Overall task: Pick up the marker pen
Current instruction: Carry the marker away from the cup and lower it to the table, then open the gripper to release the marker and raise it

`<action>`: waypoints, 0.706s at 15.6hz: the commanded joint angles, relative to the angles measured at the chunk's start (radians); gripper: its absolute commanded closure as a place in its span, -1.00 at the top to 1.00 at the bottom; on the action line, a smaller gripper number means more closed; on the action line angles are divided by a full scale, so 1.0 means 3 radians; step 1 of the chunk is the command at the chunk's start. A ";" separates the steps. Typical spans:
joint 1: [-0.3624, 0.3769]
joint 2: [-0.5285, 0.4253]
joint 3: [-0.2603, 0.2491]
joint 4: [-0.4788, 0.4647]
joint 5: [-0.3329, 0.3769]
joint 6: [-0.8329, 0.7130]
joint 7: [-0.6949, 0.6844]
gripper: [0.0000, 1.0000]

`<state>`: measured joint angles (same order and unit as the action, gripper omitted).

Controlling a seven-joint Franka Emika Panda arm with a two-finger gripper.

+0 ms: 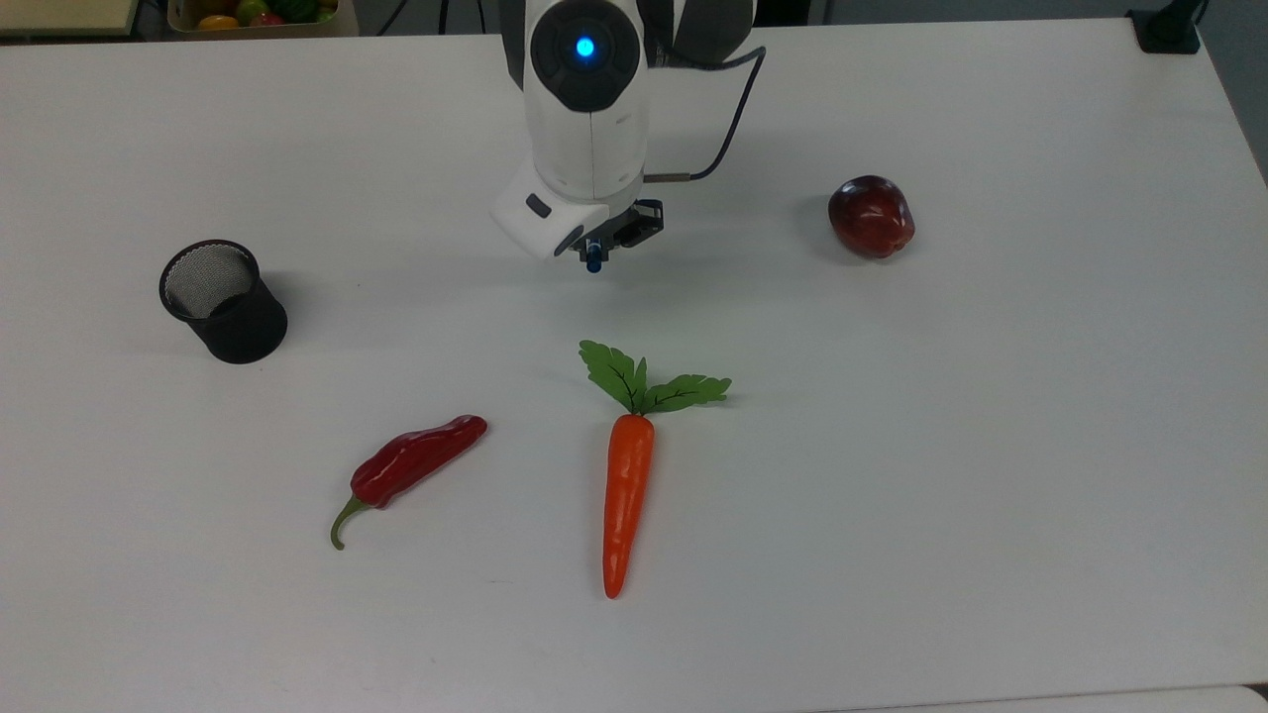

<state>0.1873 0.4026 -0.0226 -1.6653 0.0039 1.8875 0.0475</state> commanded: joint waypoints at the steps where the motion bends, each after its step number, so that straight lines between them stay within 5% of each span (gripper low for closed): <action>1: 0.0035 0.0023 -0.0037 0.0008 0.0007 0.0059 0.0056 -0.68; 4: 0.0030 0.0034 -0.0042 0.0023 0.0002 0.0054 0.0057 -0.21; 5: 0.0030 0.0028 -0.0042 0.0029 -0.0003 0.0049 0.0057 0.24; 8: 0.0030 0.0003 -0.0042 0.0070 -0.0028 0.0028 0.0057 1.00; 11: 0.0030 -0.0119 -0.0042 0.0075 -0.0059 0.0018 0.0057 1.00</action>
<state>0.1871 0.4086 -0.0263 -1.6415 0.0025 1.8897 0.0482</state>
